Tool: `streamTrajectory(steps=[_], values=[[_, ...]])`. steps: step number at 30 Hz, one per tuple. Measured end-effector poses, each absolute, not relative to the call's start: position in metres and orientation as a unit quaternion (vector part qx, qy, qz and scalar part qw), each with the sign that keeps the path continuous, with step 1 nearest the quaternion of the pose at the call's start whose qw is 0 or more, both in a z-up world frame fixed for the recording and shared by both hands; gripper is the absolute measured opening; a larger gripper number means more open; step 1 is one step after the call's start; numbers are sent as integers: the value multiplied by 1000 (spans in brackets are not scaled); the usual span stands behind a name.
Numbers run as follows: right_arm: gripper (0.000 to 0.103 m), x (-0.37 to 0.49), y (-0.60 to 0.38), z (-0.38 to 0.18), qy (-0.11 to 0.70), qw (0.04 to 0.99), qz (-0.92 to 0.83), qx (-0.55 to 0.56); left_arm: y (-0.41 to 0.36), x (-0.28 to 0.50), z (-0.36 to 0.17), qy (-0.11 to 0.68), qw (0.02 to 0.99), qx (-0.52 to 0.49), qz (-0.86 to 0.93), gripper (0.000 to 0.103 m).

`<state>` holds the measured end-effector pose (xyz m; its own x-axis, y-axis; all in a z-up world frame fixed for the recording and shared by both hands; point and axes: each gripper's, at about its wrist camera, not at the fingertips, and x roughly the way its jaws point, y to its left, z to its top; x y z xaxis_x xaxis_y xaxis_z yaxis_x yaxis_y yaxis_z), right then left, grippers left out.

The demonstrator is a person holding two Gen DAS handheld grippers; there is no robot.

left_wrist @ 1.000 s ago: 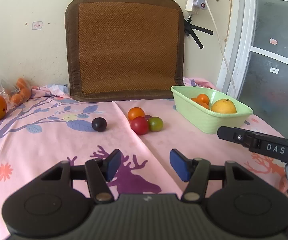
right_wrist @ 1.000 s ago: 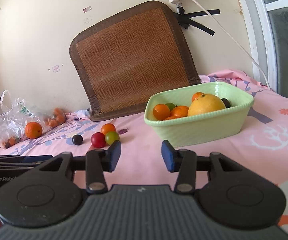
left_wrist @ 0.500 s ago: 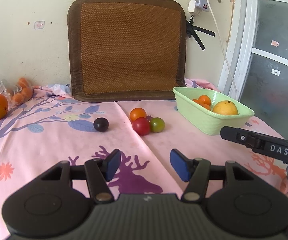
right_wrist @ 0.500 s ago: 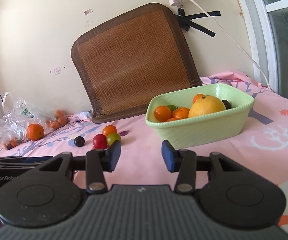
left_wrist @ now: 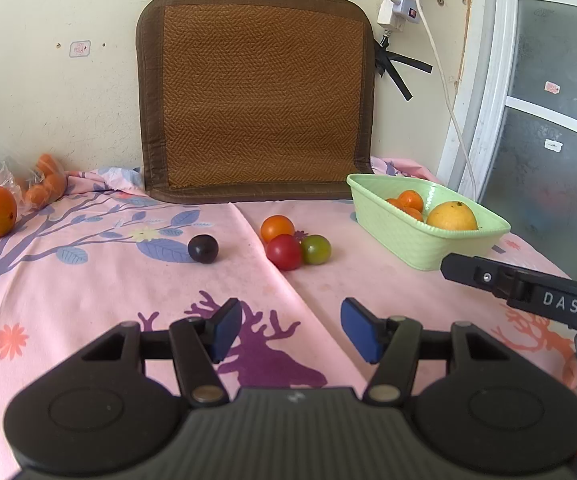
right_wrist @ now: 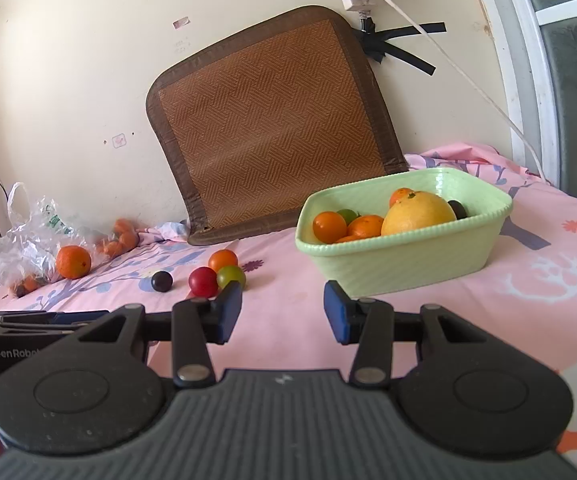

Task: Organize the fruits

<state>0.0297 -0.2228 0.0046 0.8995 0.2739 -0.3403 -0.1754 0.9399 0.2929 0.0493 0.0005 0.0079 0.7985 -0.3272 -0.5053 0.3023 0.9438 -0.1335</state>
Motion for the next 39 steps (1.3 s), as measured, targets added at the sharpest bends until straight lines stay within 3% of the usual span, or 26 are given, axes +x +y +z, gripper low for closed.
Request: streamTrajectory(steps=[21,25,35,39], values=[[48,33,-215,3,208,966,118,101,10,55,6,285,941,-57,-171,56],[48,43,-205,4,232,959,143,74,17,69,7,307,931,-83,-179,56],[48,101,-162,4,255,945,202,-33,0,129,25,316,926,-36,-203,56],[40,115,-153,1,267,941,199,-67,-5,151,21,330,919,-45,-209,55]])
